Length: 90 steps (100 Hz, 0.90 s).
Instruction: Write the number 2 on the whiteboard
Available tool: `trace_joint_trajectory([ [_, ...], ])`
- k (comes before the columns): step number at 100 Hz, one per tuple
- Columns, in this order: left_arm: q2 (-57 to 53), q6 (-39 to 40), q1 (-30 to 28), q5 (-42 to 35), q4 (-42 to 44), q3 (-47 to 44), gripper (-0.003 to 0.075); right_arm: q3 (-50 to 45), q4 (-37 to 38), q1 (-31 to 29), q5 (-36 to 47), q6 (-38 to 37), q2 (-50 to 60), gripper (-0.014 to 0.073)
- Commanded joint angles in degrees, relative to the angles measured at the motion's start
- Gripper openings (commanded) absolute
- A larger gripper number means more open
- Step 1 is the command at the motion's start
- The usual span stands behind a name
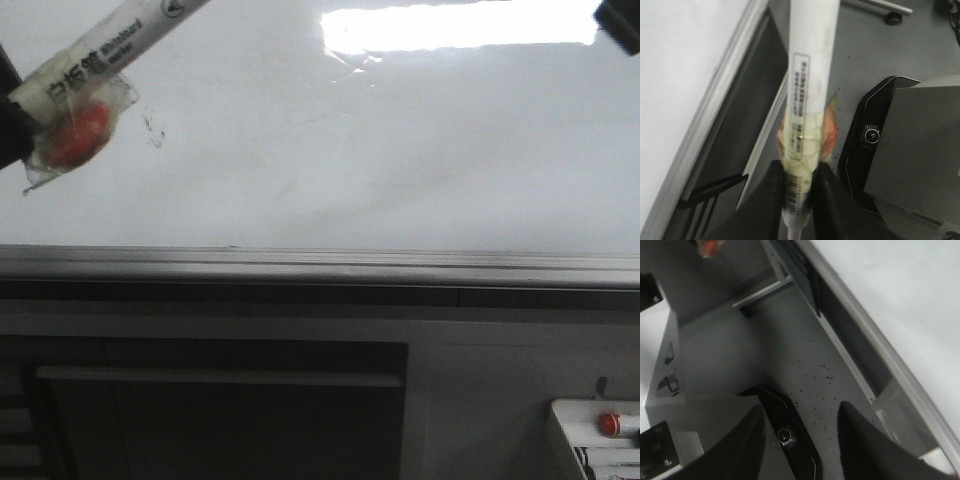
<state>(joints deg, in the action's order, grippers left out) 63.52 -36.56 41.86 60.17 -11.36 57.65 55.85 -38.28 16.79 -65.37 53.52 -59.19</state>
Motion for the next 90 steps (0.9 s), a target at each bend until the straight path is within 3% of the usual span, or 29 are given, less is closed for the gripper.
trace_joint_trajectory([
  [1,-1.2,-0.7,2.9,-2.5,-1.2,2.1,-0.0001,3.3,-2.9,5.7,1.9,5.3,-2.3,0.0301],
  [36,-1.2,-2.9,7.1,-5.0,-1.1,2.3,-0.0001,11.6,-1.3,20.3,9.7,8.0,-13.4,0.0301],
  [65,-1.2,-3.5,7.1,-7.5,-1.1,2.3,-0.0001,15.8,-1.0,25.0,12.1,8.0,-19.0,0.0301],
  [90,-1.2,-3.5,7.1,-8.6,-1.1,2.3,-0.0001,15.8,-2.1,25.1,12.3,8.0,-19.7,0.0301],
])
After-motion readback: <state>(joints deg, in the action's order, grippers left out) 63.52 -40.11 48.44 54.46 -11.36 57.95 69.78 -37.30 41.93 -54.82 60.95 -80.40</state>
